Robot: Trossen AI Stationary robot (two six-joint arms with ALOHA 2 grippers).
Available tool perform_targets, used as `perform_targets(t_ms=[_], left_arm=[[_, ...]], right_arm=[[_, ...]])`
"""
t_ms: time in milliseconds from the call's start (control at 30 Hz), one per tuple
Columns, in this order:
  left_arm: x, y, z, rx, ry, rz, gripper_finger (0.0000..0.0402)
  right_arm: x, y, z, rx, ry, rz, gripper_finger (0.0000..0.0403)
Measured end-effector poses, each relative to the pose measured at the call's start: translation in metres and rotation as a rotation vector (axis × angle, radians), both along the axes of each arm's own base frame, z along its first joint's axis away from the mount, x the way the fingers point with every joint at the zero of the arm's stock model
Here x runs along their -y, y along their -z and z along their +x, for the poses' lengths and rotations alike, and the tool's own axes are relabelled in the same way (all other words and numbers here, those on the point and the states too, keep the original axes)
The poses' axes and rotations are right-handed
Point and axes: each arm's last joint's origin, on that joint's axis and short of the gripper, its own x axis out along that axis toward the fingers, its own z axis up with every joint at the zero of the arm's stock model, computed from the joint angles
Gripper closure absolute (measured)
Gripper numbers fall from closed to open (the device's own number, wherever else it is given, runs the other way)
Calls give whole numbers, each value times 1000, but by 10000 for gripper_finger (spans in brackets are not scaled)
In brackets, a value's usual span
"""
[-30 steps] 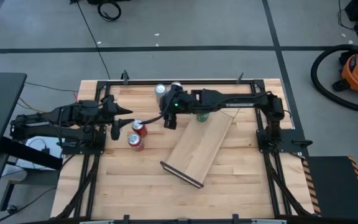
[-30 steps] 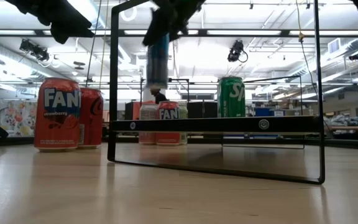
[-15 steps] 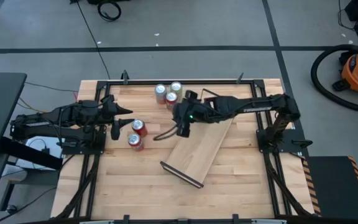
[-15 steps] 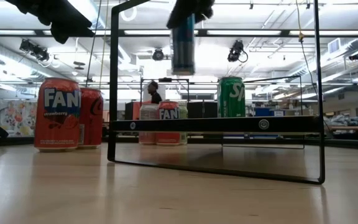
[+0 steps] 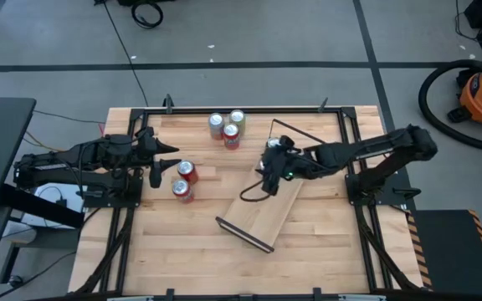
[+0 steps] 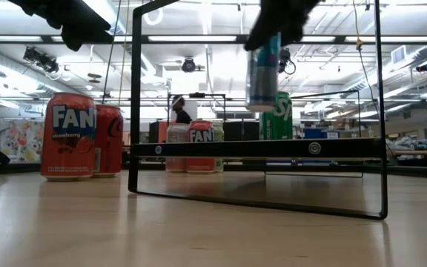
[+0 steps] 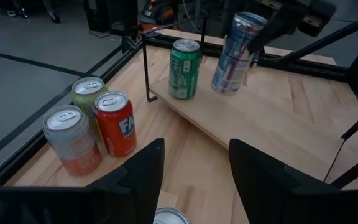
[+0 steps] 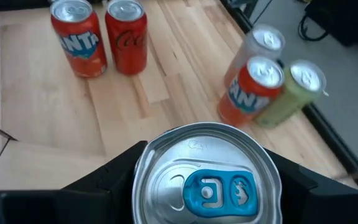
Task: Place canned beverage on shelf
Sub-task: Put the blue soda can on the shelf
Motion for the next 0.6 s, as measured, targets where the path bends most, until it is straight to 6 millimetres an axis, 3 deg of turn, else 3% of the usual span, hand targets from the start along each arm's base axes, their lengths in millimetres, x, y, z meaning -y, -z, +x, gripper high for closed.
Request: perform_targets(t_ms=[600], left_arm=[[0, 0, 0, 3, 0, 0, 210]], right_arm=[[14, 40, -63, -15, 143, 76, 153]])
